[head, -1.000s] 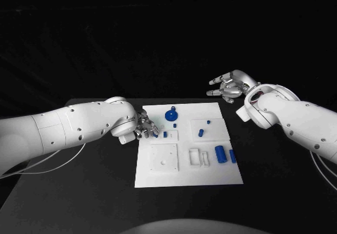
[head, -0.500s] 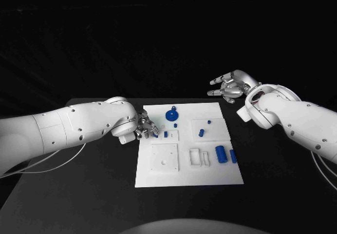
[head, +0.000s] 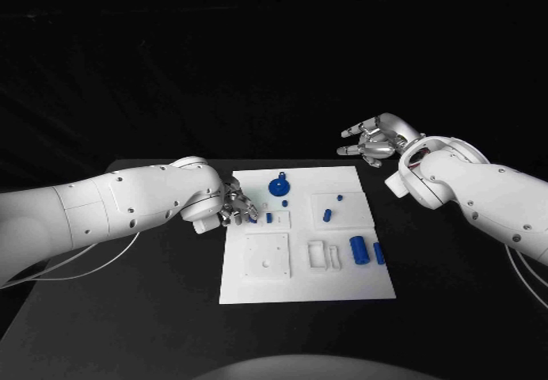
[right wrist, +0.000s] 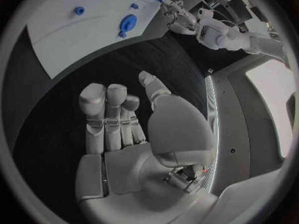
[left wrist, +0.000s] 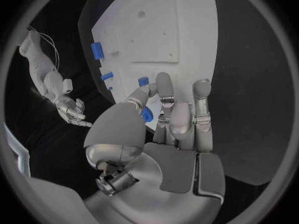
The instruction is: Assemble the parts on the task board
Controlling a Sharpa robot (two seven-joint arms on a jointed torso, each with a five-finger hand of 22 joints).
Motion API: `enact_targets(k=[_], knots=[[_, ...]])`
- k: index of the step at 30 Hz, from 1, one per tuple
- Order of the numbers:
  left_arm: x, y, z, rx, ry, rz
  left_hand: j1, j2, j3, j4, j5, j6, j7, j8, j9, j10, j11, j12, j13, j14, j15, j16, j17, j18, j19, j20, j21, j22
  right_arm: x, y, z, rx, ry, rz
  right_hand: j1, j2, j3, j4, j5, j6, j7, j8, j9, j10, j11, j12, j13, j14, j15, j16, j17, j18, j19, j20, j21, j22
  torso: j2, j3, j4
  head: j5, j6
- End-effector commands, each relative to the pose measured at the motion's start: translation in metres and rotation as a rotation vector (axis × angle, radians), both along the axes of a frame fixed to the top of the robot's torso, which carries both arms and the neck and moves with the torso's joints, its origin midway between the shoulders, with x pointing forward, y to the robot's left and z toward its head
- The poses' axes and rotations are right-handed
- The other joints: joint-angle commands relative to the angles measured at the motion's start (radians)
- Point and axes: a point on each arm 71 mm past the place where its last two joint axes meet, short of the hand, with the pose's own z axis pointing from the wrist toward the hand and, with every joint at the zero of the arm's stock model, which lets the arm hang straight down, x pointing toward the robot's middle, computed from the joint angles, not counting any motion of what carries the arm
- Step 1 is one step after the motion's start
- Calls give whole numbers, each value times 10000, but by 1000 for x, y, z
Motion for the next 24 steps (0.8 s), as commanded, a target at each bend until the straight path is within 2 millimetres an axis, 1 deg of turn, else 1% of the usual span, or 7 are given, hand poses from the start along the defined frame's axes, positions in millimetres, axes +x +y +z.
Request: enact_targets(k=[1, 6, 11, 12, 19, 24], knots=[[-1, -3, -1, 74, 91, -245, 17, 145, 364, -307, 21, 1216, -1040, 31, 10, 316, -222, -11, 0, 11, -26, 37, 2, 160, -3, -5, 23, 182, 0, 1, 0, -16, -3, 146, -52, 46, 24, -55, 39, 57, -6, -28, 11, -75, -2, 22, -11, 43, -26, -57, 13, 127, 628, -22, -58, 801, 0, -3, 0, 7, 4], [-1, -5, -4, 107, 150, -287, 16, 150, 366, -313, 23, 1220, -1041, 33, 11, 317, -221, -8, 2, 13, -25, 42, 13, 159, -6, -4, 24, 181, 0, 2, 0, -17, -4, 152, -52, 46, 24, -55, 39, 57, -6, -28, 11, -75, -2, 22, -11, 43, -26, -57, 13, 127, 628, -22, -58, 801, 4, 0, -7, 4, -16], [-1, -7, -6, 115, 227, -358, 11, 153, 367, -315, 27, 1225, -1043, 35, 12, 317, -222, -5, 4, 14, -25, 45, 20, 159, -5, -4, 25, 181, 0, 2, 0, -16, -5, 159, -52, 46, 24, -55, 39, 57, -6, -28, 11, -75, -2, 22, -11, 43, -26, -57, 13, 127, 628, -22, -58, 801, -3, 2, -6, -7, -8], [-2, -7, -6, 116, 240, -377, 5, 157, 368, -316, 33, 1231, -1044, 38, 14, 316, -223, 0, 6, 14, -25, 49, 27, 158, -5, -4, 26, 181, 0, 2, 0, -15, -6, 161, -52, 46, 24, -55, 39, 57, -6, -28, 11, -75, -2, 22, -11, 43, -26, -57, 13, 127, 628, -22, -58, 801, -4, 3, -3, -1, -29], [-2, -11, -7, 104, 289, -489, -7, 154, 372, -330, 57, 1247, -1051, 44, 21, 316, -226, 12, 12, 16, -26, 64, 50, 159, -4, -3, 29, 182, -1, 3, 0, -10, -8, 176, -64, 62, 24, -104, 42, 58, -6, -29, 11, -76, -4, 20, -16, 45, -25, -61, 17, 128, 628, -22, -79, 798, -1, 9, -8, 10, -23], [-3, -14, -8, 103, 308, -535, -30, 160, 382, -349, 67, 1255, -1052, 45, 25, 317, -226, 19, 19, 15, -27, 73, 68, 160, -4, -3, 35, 183, -1, 3, 0, -9, -9, 181, -64, 62, 24, -104, 42, 58, -6, -29, 11, -76, -4, 20, -16, 45, -25, -61, 17, 128, 628, -22, -79, 798, 2, 6, -11, -6, -25]])
